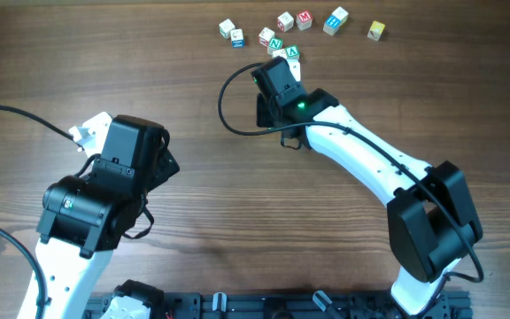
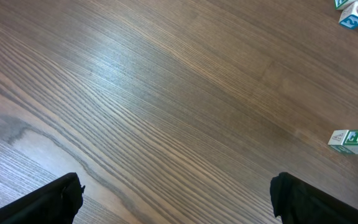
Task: Form a tower
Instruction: 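Lower the blue T block onto the center stack with the right gripper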
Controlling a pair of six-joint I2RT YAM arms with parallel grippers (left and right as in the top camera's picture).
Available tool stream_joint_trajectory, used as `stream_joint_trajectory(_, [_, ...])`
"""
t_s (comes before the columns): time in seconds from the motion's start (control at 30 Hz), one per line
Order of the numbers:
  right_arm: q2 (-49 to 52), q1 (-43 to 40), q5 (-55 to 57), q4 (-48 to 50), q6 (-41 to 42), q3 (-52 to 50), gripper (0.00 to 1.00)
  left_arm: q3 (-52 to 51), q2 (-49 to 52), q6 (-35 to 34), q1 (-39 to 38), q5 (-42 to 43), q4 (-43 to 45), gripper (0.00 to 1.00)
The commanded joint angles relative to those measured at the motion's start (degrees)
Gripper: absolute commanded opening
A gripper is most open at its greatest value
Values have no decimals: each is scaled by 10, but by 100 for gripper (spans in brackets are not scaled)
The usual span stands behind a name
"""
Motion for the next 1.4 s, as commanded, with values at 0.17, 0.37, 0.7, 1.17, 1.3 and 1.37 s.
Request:
stream_joint_trajectory(0.17, [15,0,24,18,-6,-26,27,-5,-1,-9,6,3,2,100])
stream_joint_trajectory(0.37, [15,0,23,27,-6,-33,27,-5,-1,-9,6,3,2,100])
stream_joint_trajectory(0.7, [15,0,23,57,-6,-58,27,-5,-1,-9,6,3,2,100])
stream_joint_trajectory(1.17, [15,0,-2,67,-36,-58,26,-5,-1,-9,6,3,2,100])
stream_joint_trajectory(1.3, [15,0,-1,67,-36,-58,27,-5,-1,-9,6,3,2,100])
stream_joint_trajectory(1.37, [15,0,-2,67,-36,-58,26,-5,-1,-9,6,3,2,100])
